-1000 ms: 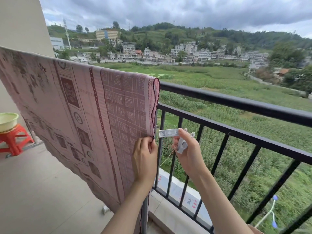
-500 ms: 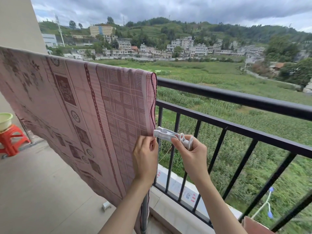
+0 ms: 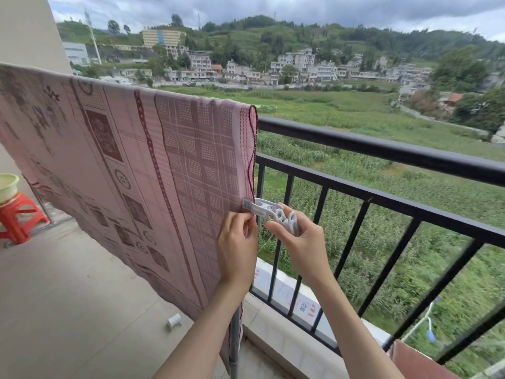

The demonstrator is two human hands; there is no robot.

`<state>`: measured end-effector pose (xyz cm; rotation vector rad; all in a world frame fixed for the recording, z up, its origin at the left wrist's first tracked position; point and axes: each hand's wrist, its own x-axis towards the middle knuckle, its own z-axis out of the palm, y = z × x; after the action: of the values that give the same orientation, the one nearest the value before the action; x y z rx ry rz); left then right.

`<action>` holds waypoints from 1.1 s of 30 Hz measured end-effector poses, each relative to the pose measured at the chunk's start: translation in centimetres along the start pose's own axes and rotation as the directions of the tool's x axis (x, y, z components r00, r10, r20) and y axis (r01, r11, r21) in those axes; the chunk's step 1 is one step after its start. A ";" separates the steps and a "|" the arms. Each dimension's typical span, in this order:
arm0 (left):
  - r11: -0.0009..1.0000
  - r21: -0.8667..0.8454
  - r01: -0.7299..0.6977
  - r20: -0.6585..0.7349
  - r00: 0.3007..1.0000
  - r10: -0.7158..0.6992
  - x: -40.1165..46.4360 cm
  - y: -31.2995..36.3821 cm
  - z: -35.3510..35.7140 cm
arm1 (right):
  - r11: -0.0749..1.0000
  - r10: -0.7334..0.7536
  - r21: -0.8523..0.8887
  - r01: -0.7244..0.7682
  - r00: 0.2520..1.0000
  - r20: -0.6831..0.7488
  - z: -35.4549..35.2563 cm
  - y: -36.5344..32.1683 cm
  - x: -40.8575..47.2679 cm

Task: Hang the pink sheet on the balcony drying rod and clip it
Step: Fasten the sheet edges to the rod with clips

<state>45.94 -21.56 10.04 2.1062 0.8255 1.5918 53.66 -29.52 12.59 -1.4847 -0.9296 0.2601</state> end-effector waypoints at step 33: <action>0.741 0.195 0.643 0.282 0.687 -0.670 -14.0 -14.7 3.3 | 0.837 0.529 -0.260 -0.481 0.832 0.168 7.6 22.6 -3.1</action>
<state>43.07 -19.34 -10.23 1.7371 1.3392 0.7957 55.28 -23.08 -10.49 -1.9171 -0.7401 0.7641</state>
